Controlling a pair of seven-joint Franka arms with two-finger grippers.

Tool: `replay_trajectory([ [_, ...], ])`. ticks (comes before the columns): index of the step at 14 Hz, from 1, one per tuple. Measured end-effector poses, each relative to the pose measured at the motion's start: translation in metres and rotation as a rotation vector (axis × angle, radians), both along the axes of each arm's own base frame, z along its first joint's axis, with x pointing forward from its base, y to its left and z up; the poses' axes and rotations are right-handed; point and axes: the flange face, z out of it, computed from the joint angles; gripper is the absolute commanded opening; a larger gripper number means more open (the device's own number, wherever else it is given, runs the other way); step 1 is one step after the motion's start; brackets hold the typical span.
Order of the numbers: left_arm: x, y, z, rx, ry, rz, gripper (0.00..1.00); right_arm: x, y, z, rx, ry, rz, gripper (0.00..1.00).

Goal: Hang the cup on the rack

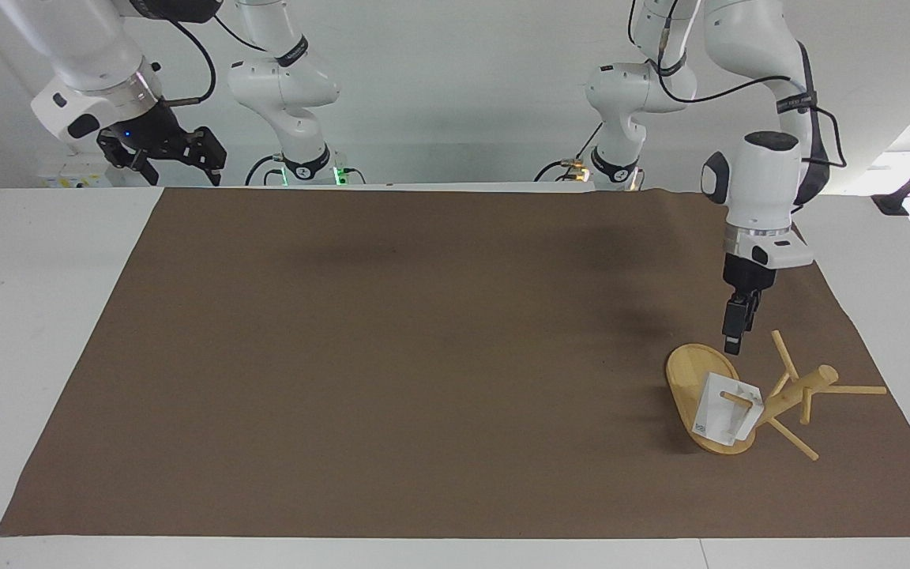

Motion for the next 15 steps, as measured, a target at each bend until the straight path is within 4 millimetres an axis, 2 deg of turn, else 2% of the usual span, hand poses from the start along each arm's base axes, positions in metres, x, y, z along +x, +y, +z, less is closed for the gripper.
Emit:
replay_trajectory([
  [2,-0.016,0.009,0.044,0.069,0.131,-0.055,1.00,0.000,0.000,-0.002,0.000,0.005,0.001,1.00],
  [4,-0.024,0.015,0.093,0.106,0.259,-0.152,1.00,0.000,0.002,-0.002,0.000,0.005,0.003,1.00],
  [6,-0.026,0.016,0.136,0.096,0.357,-0.310,1.00,0.000,0.002,-0.002,0.000,0.005,0.005,1.00],
  [8,-0.021,0.015,0.167,0.110,0.436,-0.474,1.00,0.000,0.002,-0.002,0.000,0.005,0.004,1.00],
  [10,-0.008,0.011,0.182,0.096,0.463,-0.587,1.00,0.000,0.002,-0.002,0.000,0.005,0.004,1.00],
  [13,0.011,0.002,0.181,0.082,0.470,-0.663,1.00,0.000,0.002,-0.002,0.000,0.005,0.004,1.00],
  [15,0.015,-0.001,0.179,0.096,0.500,-0.754,1.00,0.000,0.002,-0.002,0.000,0.005,0.004,1.00],
])
